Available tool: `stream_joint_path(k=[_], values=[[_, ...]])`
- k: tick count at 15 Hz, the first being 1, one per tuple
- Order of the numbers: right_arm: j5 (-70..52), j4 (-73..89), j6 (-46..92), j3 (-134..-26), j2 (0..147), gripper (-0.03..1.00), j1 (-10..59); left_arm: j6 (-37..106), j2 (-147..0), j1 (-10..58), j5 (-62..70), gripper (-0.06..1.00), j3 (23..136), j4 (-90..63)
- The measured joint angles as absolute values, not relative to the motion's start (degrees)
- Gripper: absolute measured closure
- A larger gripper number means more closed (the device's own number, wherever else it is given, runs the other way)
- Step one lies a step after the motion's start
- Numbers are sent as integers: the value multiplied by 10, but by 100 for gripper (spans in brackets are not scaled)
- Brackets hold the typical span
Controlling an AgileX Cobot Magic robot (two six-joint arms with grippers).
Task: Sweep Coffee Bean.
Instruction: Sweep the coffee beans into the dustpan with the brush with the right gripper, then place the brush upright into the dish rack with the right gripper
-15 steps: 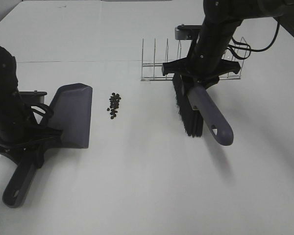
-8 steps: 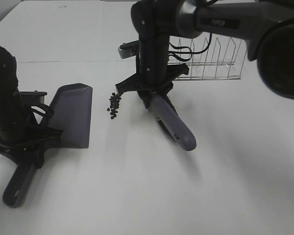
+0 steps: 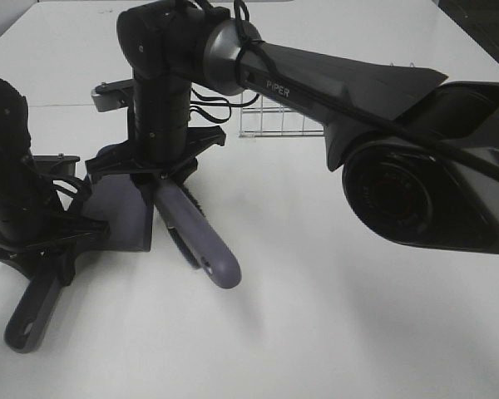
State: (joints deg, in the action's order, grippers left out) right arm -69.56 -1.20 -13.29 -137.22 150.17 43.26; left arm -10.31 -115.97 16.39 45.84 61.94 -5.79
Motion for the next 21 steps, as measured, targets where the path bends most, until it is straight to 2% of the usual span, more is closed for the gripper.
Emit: stream_joint_path(k=[7, 14, 17, 21], values=[[-704, 40, -132, -1457, 1509, 69, 440, -103, -1160, 164, 458, 62, 619, -58], [-706, -170, -125, -1458, 1420, 69, 439, -103, -1160, 164, 458, 62, 619, -58], [-706, -199, -120, -1458, 1376, 69, 402, -103, -1160, 164, 458, 62, 619, -58], [-706, -199, -109, -1458, 1335, 69, 303, -103, -1160, 164, 458, 62, 619, -58]])
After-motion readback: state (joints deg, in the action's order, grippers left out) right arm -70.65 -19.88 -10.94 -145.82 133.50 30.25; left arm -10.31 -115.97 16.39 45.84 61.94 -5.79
